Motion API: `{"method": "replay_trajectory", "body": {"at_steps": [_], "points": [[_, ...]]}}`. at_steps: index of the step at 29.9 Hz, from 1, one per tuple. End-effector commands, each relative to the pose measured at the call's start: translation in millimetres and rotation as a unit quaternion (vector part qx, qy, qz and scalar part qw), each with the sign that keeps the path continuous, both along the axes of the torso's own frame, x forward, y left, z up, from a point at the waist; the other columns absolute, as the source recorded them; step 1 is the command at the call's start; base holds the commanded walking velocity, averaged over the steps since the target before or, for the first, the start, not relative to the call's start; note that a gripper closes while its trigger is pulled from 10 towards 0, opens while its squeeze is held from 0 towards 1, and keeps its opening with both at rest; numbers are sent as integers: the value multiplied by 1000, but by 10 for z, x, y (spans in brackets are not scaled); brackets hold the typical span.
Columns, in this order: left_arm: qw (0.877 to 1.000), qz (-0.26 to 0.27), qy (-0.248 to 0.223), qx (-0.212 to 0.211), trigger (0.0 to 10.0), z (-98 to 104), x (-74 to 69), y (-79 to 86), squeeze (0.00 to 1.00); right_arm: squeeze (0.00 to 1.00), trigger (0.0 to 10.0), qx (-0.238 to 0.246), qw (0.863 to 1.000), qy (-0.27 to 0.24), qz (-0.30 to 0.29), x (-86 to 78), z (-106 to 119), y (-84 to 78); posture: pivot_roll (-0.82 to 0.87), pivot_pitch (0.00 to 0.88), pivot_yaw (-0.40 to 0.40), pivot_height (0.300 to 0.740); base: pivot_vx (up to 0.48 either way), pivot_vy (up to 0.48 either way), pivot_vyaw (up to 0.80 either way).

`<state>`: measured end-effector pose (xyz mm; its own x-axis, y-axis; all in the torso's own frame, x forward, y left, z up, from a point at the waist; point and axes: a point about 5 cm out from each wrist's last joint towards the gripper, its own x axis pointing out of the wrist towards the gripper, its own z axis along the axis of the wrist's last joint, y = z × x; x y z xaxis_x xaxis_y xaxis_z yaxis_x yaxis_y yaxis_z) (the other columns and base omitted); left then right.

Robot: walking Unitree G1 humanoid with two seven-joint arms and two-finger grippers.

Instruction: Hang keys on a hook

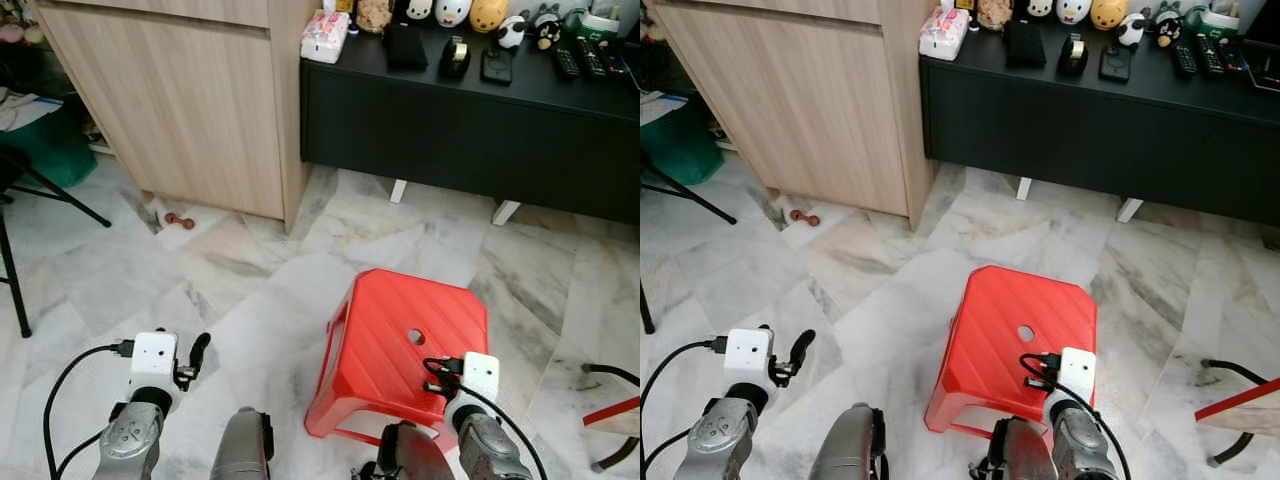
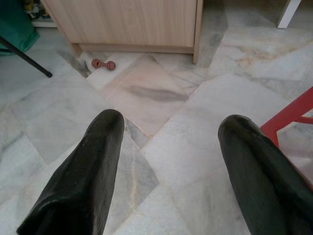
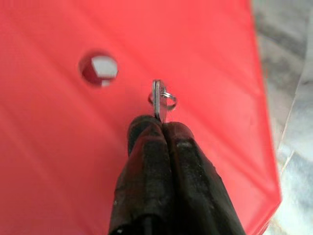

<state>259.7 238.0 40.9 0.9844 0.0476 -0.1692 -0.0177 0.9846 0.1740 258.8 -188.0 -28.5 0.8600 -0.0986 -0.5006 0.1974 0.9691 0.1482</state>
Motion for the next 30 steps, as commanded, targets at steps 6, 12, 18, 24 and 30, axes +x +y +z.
{"method": "replay_trajectory", "body": {"at_steps": [6,12,18,24,30], "points": [[1000,3,14,4,10000,-76,-3,25,0,0,0,-11,999,-40,-14,-14,49,-22,214,121,-50,641,0,0,0],[1000,11,14,4,10000,-78,43,58,0,0,0,-40,994,-98,2,73,203,8,204,79,-52,641,0,0,0],[1000,19,5,0,10000,-73,62,65,0,0,10000,-63,989,-132,13,115,306,8,198,23,-57,641,0,0,0],[999,33,-2,-6,10000,-99,27,95,0,0,10000,-81,986,-144,19,129,354,-20,191,3,-59,641,0,0,0],[999,44,0,-10,10000,-129,-18,131,0,0,10000,-86,986,-145,13,142,379,-62,184,0,-55,641,0,0,0]]}}
